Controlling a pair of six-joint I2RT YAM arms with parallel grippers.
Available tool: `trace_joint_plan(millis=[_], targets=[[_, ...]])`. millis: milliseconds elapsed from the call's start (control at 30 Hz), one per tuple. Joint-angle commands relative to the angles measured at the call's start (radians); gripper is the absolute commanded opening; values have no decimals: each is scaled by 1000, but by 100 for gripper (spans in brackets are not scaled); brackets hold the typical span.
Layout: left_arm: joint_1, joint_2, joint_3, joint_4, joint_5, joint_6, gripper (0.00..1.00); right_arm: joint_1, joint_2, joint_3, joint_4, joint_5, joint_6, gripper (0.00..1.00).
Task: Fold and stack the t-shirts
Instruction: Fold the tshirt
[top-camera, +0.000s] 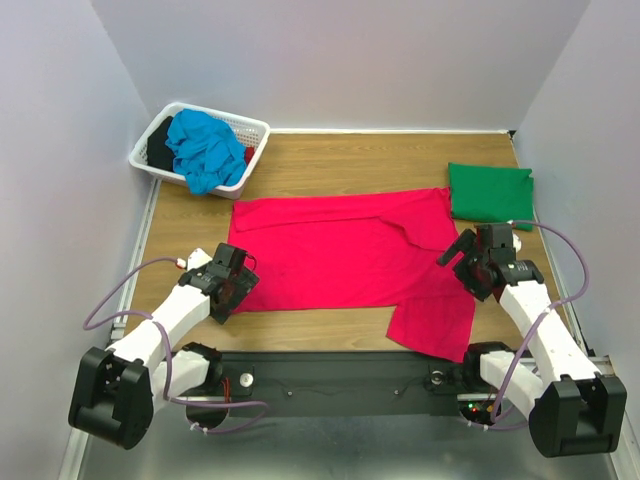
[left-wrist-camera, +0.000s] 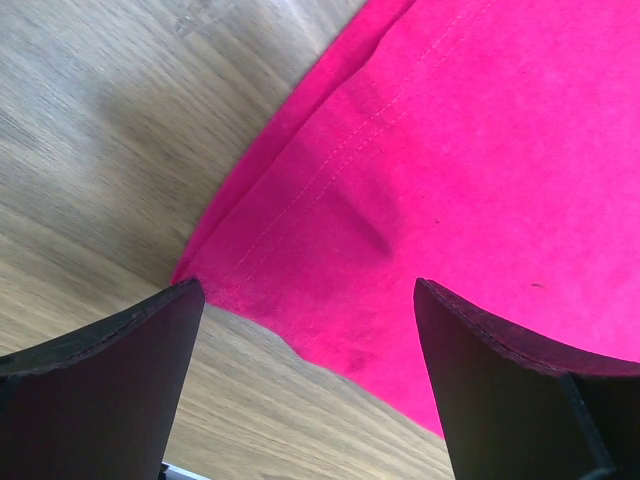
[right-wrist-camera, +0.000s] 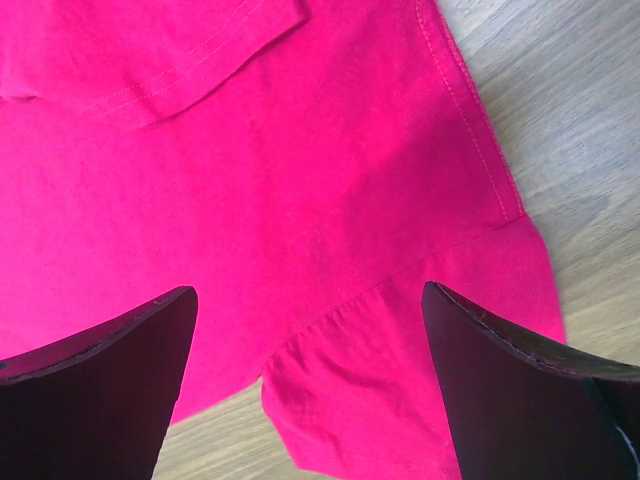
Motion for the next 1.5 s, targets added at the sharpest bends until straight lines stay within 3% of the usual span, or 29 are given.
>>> trace_joint_plan(millis=[0,233,467,533,600,933,1133,1467], targets=[[5,-22,-13,8,-21,-30,99,-7,0,37,7,34,12,100],[5,-7,-9,7,-36,-41,96,-9,-31,41,1,48,22,100],[5,4,-13,25,-47,-25,66,-9,-45,50,-17,26,30,100],[5,10,-13,28,-47,-21,48,-9,-46,49,-26,29,32,100],[5,15,-15,34,-47,-15,42,-10,-45,47,-31,31,33,100],[-2,47,60,-70,45,4,41,-9,-13,53,-45,18,18,100],[-13,12,59,-108,77,-91,41,-10,17,57,-34,9,-14,100],[-15,171,108,-135,77,-90,43,-9,49,24,23,-64,-39,100]])
